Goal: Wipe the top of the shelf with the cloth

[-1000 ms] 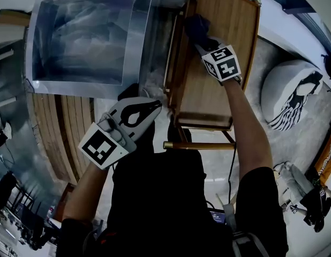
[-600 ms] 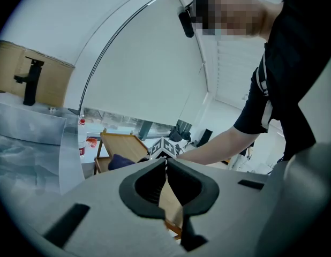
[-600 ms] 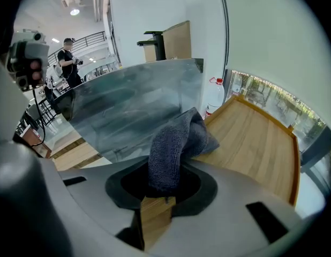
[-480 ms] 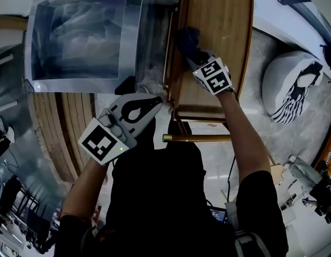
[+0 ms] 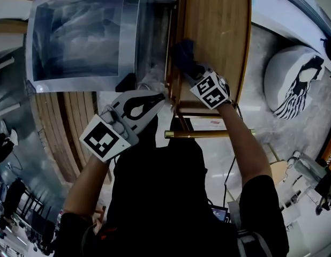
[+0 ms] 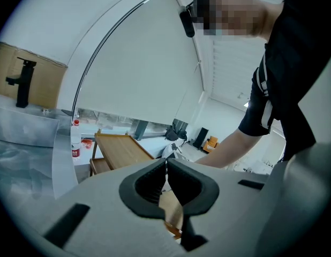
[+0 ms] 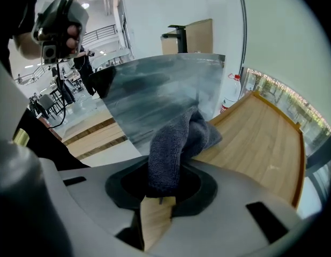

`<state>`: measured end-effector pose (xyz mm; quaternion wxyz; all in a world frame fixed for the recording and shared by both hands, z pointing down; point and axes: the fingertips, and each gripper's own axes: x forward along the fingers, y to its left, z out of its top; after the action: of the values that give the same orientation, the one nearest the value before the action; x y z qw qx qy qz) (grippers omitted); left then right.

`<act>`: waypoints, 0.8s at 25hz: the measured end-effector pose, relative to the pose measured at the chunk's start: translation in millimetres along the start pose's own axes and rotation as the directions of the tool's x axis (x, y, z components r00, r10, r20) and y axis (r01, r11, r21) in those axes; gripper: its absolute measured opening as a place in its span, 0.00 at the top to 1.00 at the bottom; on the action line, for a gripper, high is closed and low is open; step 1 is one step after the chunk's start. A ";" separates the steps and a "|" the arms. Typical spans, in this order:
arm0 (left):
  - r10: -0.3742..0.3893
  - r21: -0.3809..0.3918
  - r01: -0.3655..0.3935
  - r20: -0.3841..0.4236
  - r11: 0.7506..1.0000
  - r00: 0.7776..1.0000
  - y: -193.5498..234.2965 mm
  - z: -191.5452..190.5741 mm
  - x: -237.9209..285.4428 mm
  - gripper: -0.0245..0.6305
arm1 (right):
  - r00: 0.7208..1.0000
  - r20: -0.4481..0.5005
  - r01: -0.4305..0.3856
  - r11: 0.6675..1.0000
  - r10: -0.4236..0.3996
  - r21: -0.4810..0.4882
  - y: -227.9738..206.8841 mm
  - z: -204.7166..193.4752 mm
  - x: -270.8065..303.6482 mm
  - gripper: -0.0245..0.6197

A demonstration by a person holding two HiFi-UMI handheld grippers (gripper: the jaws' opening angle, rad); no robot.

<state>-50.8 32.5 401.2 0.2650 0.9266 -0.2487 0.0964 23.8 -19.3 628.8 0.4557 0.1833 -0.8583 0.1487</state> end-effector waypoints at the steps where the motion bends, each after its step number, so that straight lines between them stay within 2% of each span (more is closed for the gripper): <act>1: 0.000 0.000 0.000 0.000 1.000 1.000 -0.5 -0.4 -0.4 0.92 | 1.000 -0.007 -0.007 1.000 0.007 -0.008 5.6 -2.5 -0.6 0.82; 13: 0.002 -0.016 -0.002 0.007 1.000 1.000 -2.6 -4.8 -5.0 0.92 | 0.994 -0.069 -0.086 0.991 0.079 -0.101 62.3 -24.4 -4.6 0.82; 20: -0.004 -0.012 0.004 0.009 1.000 1.000 -7.4 -5.3 -0.3 0.92 | 0.972 -0.143 -0.213 0.957 0.187 -0.196 105.2 -46.6 -13.5 0.82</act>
<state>-47.5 40.9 402.3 0.2697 0.9258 -0.2488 0.0903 17.4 96.3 633.4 0.5071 0.0367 -0.8536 0.1136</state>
